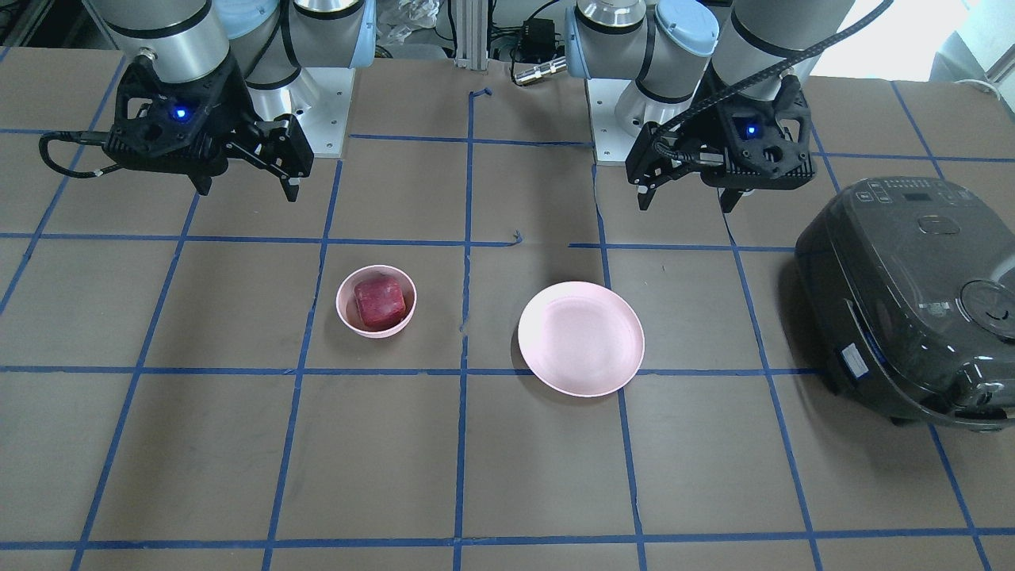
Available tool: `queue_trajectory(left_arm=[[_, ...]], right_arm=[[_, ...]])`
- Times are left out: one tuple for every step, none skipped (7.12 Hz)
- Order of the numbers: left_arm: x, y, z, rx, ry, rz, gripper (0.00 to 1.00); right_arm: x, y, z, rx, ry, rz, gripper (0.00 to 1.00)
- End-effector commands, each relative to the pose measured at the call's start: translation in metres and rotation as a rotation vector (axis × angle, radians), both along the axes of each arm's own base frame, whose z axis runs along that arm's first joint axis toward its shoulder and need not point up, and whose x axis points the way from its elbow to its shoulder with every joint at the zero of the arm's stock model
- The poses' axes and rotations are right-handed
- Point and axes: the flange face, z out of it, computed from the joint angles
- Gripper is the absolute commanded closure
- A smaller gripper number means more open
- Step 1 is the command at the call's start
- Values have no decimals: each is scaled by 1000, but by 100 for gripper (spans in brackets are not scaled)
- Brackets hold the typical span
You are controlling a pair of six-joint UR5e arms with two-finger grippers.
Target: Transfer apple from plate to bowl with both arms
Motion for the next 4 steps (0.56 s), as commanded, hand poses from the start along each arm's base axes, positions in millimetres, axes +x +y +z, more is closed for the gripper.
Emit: queue_trajectory(left_arm=[[1, -8, 7, -13, -10, -13, 0], [3, -8, 7, -20, -13, -18, 0], [3, -13, 7, -40, -13, -18, 0], [3, -15, 5, -42, -13, -18, 0]], right_arm=[[-1, 0, 1, -2, 6, -5, 0], [-1, -1, 1, -8, 7, -5, 0], [-1, -1, 1, -13, 7, -5, 0], [-1, -2, 1, -13, 7, -6, 0]])
